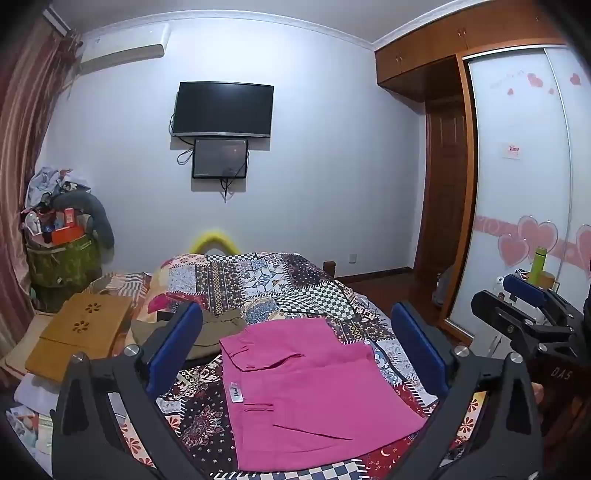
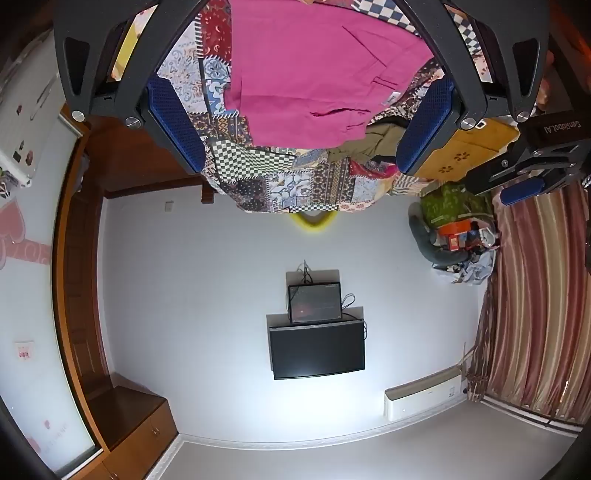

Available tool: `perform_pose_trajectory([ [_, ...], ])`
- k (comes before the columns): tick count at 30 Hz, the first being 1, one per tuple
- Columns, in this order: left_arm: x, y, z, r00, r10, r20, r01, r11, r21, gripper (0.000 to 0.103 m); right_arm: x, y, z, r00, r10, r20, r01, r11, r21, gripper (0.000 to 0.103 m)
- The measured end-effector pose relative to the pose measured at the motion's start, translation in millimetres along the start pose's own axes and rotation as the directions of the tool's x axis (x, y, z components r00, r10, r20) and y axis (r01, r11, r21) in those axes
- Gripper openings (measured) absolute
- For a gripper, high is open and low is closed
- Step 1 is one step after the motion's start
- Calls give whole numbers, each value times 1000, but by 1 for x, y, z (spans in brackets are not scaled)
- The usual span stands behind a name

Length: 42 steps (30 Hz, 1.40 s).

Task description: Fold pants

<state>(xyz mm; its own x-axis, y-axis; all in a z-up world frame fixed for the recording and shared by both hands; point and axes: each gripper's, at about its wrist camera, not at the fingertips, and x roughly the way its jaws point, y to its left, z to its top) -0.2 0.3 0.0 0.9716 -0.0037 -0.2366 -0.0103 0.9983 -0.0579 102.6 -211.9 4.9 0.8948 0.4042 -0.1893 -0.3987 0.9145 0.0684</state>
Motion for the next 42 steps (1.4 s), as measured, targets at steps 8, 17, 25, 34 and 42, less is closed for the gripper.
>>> perform_pose_trajectory([
  [8,0,2,6,1000,11,-7,-11,1000,-2,103,0,3,0,1000,6,-9,-6,1000,-8,103],
  [17,-2,-3,1,1000,20,11,-20,1000,24,103,0,3,-1,1000,4,-9,-4,1000,12,103],
  [25,-4,-5,3,1000,14,6,-14,999,31,103,1,1,0,1000,1,-13,-1,1000,18,103],
  [34,-1,-6,2,1000,11,-1,-11,1000,24,103,-1,-4,-2,1000,-4,-9,5,1000,31,103],
  [42,3,-5,0,1000,10,-10,-10,1000,19,103,-1,-5,-2,1000,-2,-9,3,999,36,103],
])
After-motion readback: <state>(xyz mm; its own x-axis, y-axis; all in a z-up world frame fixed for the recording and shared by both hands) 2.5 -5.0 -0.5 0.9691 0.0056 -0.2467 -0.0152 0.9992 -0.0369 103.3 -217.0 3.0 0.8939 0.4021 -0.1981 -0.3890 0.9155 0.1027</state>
